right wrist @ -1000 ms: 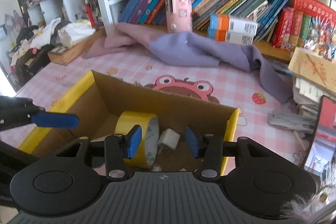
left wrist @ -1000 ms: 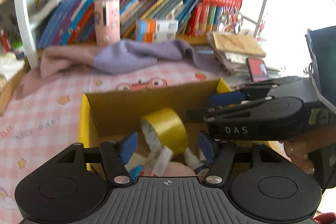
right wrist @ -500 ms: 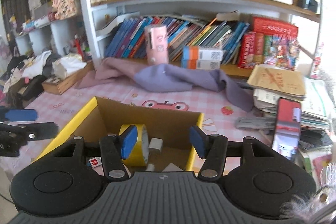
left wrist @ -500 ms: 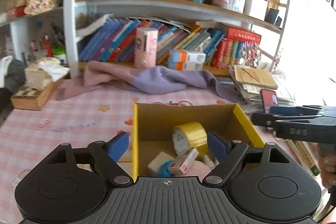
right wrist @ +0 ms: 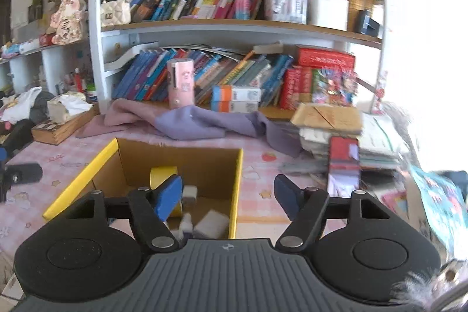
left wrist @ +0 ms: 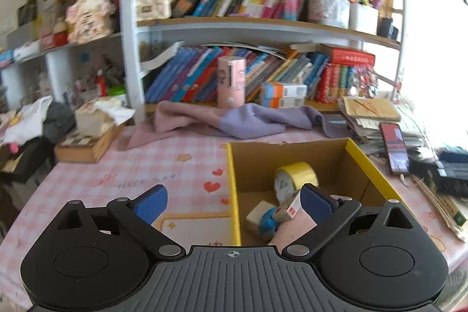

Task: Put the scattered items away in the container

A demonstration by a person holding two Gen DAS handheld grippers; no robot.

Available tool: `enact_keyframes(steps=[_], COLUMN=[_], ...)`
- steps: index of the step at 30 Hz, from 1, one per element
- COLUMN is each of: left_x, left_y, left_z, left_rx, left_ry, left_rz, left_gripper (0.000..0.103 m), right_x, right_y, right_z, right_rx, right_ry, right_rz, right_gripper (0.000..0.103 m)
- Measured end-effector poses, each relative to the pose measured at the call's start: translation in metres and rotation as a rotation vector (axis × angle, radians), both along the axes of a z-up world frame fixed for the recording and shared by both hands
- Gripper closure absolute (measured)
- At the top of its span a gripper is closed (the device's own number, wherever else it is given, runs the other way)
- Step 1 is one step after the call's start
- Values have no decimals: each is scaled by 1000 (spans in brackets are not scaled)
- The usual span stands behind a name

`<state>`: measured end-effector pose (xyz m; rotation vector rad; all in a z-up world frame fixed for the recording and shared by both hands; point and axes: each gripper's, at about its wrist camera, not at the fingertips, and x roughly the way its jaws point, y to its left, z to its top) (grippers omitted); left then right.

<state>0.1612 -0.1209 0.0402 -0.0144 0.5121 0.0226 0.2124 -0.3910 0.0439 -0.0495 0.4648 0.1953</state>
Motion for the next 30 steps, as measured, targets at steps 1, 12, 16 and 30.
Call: enact_keyframes(steps=[1,12,16,30], left_x=[-5,-83,-109,-156], left_y=[2,32,49,47], left_z=[-1,-15,-22,-34], left_rx=[-4,-78,-101,62], left_ry=[-5,17,55,80], left_rz=[9,-7,13,-81], left_gripper=[4,1,0,0], right_x=[-7,-92,-125,-197], right_y=[1,32,49,81], right_z=[-4,-15,-19,-24], right_rx=[1,-7,5,-17], right_ry=[14,55,72,94], right_rz=[-14,-66,-59,-89], right_gripper=[33,29,25,19])
